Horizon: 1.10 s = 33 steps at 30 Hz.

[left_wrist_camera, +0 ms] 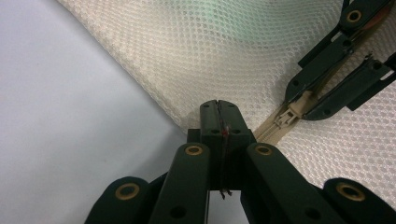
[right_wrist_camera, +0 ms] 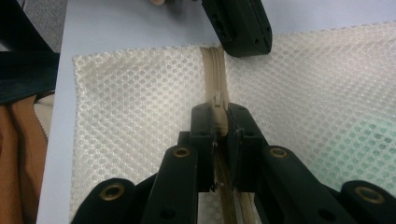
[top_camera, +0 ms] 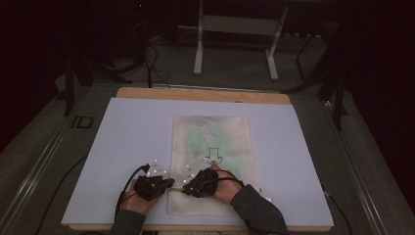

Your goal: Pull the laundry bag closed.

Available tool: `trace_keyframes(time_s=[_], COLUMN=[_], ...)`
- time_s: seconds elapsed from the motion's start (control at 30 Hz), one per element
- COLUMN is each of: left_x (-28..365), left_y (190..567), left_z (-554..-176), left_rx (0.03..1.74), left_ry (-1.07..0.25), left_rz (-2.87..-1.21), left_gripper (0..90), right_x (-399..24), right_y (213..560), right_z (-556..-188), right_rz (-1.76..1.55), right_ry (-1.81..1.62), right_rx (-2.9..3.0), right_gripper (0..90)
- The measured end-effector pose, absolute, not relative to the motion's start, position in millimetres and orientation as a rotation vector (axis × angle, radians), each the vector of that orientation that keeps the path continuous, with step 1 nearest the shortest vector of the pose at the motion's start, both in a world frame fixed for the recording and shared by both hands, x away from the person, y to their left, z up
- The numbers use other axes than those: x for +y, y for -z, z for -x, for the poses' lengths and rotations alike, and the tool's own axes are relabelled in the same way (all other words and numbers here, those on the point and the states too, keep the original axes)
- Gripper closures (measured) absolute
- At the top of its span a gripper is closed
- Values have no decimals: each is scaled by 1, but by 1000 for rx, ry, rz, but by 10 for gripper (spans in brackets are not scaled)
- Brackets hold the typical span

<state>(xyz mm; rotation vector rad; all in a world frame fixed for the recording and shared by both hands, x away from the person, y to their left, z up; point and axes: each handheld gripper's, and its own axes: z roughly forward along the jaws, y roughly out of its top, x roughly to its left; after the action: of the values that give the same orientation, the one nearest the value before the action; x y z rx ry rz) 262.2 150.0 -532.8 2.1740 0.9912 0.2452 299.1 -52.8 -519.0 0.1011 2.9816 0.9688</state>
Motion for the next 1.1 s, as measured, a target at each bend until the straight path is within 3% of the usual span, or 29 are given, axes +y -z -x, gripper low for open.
trace_keyframes(time_s=[1.1], left_x=[150], left_y=[532], left_z=[-262], left_rx=[990], left_ry=[-248], left_rz=[-2179], left_gripper=[894], right_x=[-71], right_y=[517], right_z=[-297], right_rz=[-111], right_ry=[-943], right_rx=[2979], right_gripper=[825])
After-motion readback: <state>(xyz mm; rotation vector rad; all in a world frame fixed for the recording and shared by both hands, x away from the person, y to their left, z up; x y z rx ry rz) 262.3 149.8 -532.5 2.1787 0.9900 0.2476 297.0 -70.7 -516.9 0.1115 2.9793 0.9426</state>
